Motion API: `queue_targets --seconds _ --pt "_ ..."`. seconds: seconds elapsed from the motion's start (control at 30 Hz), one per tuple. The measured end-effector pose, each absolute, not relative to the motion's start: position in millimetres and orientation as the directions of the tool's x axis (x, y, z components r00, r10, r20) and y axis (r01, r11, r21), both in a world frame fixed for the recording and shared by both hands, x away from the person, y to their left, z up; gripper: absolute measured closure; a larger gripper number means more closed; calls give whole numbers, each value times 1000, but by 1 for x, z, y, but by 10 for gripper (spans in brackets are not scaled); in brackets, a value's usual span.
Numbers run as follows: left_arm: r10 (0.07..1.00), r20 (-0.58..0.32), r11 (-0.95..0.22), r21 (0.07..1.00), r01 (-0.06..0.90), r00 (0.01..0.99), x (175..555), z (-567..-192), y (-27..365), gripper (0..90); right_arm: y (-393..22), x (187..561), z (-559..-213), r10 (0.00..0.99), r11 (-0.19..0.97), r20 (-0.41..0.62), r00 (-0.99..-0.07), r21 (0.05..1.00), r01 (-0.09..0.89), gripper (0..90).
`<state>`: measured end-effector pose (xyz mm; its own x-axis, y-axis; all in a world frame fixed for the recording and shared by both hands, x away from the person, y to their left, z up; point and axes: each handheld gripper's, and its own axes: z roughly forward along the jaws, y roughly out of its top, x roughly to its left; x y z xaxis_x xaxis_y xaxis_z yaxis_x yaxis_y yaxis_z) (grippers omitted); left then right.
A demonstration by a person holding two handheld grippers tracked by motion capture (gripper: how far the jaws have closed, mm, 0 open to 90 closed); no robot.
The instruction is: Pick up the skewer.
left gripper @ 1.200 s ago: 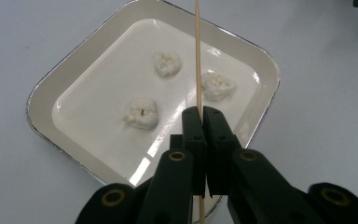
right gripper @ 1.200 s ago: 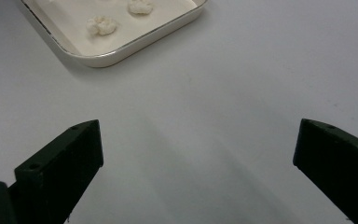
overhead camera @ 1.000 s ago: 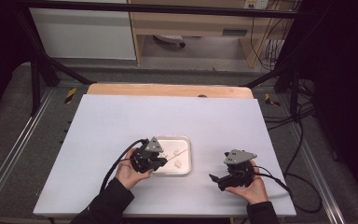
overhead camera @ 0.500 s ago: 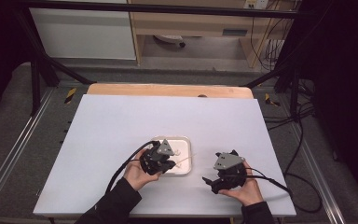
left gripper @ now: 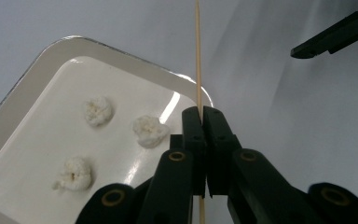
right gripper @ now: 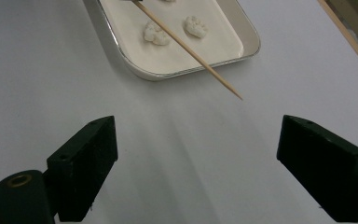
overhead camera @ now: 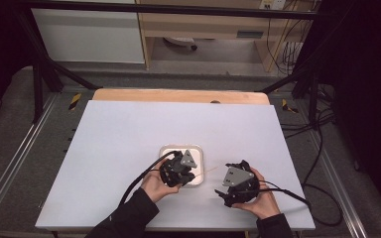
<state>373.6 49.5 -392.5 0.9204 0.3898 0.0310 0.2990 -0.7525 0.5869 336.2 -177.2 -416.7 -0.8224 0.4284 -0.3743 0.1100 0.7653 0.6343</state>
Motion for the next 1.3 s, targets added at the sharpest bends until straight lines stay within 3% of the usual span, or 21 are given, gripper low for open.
queue_targets --seconds 0.57,1.3 --pt "346 38 -786 558 267 937 371 -397 20 884 -178 334 -420 285 831 -495 -821 554 -46 328" --pt "304 31 -812 531 242 952 369 -401 -2 884 -179 337 -428 60 889 -601 -797 395 -231 678"
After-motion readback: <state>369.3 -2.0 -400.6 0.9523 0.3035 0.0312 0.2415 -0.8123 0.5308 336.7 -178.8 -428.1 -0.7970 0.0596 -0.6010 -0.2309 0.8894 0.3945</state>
